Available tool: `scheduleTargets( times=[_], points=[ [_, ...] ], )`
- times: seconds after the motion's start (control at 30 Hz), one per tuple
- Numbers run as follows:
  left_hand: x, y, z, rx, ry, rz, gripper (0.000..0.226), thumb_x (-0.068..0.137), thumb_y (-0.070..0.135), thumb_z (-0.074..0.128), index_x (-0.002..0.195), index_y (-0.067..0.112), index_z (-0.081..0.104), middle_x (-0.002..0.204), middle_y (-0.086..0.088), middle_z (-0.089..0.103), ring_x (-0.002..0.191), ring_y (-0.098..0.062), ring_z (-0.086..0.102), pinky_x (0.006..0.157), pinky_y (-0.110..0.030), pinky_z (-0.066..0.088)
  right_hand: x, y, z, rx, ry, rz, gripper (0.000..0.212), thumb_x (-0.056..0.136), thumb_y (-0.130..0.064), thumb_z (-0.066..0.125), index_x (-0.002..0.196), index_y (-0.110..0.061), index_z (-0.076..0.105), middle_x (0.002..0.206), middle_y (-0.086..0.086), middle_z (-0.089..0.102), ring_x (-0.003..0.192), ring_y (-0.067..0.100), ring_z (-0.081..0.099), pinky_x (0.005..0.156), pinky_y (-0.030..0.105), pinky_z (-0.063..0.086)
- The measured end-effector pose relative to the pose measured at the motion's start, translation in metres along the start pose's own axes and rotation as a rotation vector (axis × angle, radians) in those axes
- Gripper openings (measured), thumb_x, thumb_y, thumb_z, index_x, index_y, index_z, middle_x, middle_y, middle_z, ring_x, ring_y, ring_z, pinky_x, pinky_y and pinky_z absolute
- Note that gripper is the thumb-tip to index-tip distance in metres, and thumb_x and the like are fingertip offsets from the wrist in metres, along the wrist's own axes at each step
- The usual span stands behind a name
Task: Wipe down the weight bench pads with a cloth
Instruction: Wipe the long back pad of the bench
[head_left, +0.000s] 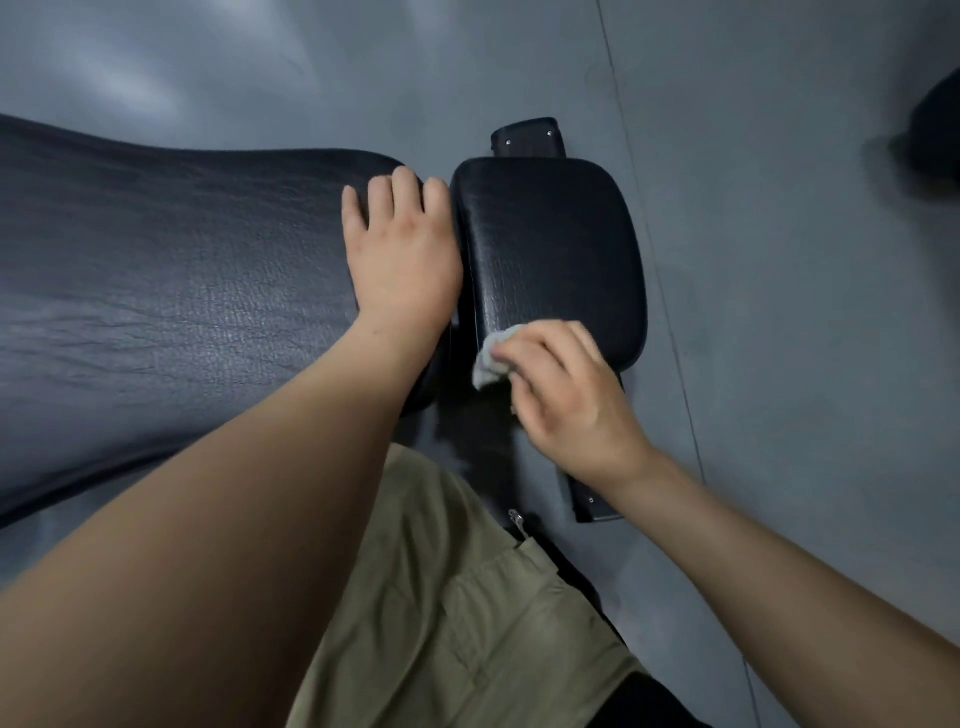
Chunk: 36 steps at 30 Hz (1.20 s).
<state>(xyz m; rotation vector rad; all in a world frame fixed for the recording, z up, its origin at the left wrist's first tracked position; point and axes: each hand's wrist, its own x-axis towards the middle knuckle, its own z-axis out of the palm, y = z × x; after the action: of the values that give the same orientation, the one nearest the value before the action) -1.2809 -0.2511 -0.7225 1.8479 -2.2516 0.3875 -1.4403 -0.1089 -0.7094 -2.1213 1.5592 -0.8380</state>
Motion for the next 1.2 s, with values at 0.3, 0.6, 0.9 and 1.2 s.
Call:
scheduleTargets(
  times=[0.3, 0.6, 0.9, 1.2],
  points=[
    [-0.008, -0.002, 0.007, -0.07, 0.065, -0.035, 0.023, 0.086, 0.005, 0.049, 0.106, 0.006, 0.06, 0.113, -0.015, 0.063, 0.105, -0.038, 0.059, 0.112, -0.053, 0.039, -0.004, -0.01, 0.007, 0.056, -0.128, 0.116, 0.055, 0.088, -0.016, 0.068, 0.139, -0.003, 0.055, 0.12, 0.012, 0.045, 0.107, 0.027, 0.051, 0.086, 0.043, 0.053],
    [-0.014, 0.004, -0.005, -0.053, -0.14, 0.024, 0.048, 0.099, 0.048, 0.041, 0.117, 0.008, 0.061, 0.143, -0.023, 0.051, 0.136, -0.043, 0.042, 0.119, -0.061, 0.021, 0.002, 0.007, 0.004, -0.213, -0.141, 0.026, 0.022, 0.082, -0.028, 0.068, 0.103, -0.02, 0.066, 0.098, -0.001, 0.055, 0.087, 0.023, 0.052, 0.073, 0.04, 0.043],
    [-0.012, 0.007, -0.009, 0.006, -0.225, 0.03, 0.064, 0.097, 0.064, 0.034, 0.141, 0.022, 0.051, 0.15, -0.026, 0.042, 0.143, -0.044, 0.033, 0.119, -0.064, 0.016, -0.024, 0.067, -0.037, -0.194, 0.002, 0.359, 0.023, 0.075, -0.019, 0.067, 0.093, -0.008, 0.057, 0.096, 0.01, 0.05, 0.078, 0.029, 0.054, 0.061, 0.037, 0.047],
    [-0.014, 0.009, -0.01, 0.018, -0.187, 0.029, 0.063, 0.098, 0.063, 0.033, 0.142, 0.023, 0.051, 0.151, -0.024, 0.042, 0.144, -0.042, 0.032, 0.12, -0.062, 0.016, -0.005, 0.017, 0.006, -0.005, -0.093, 0.111, 0.013, 0.09, -0.015, 0.066, 0.099, -0.005, 0.065, 0.094, 0.009, 0.047, 0.082, 0.024, 0.048, 0.067, 0.041, 0.048]
  ],
)
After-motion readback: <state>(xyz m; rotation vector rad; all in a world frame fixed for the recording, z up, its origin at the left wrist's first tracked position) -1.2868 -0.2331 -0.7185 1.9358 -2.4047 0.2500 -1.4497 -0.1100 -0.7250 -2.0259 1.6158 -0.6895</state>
